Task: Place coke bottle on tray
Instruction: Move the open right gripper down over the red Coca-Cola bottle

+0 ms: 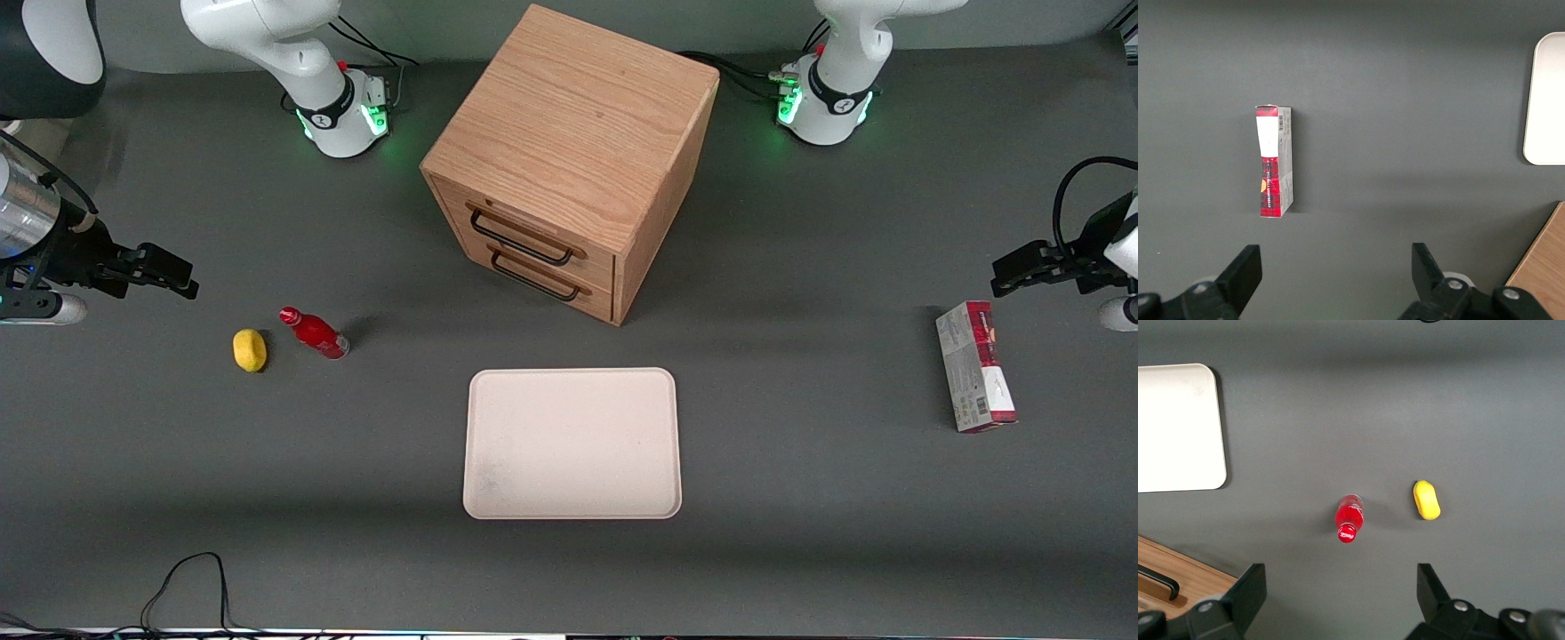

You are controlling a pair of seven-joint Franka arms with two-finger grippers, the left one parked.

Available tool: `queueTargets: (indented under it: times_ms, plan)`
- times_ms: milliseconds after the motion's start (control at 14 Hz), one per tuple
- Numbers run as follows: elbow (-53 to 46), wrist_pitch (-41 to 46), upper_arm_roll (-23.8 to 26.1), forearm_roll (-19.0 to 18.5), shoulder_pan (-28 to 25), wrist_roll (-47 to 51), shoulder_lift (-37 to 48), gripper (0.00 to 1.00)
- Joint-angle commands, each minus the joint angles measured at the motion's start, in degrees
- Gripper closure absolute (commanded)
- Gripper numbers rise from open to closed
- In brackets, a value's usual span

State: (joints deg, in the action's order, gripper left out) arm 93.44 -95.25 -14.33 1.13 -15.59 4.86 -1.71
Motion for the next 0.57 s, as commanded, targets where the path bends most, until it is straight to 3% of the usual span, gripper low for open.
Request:
queueTargets:
  times_ms: [0,357,500]
  plan:
    - [-1.77,1.73,0.44,-0.16,0.56,-0.99,-0.66,0.0]
    - [6.29,0.16,1.14,0.36,0.47,-1.16,-0.66,0.0]
    - [14.45,-7.1,1.23,0.28,0.21,-1.43,0.82,0.0]
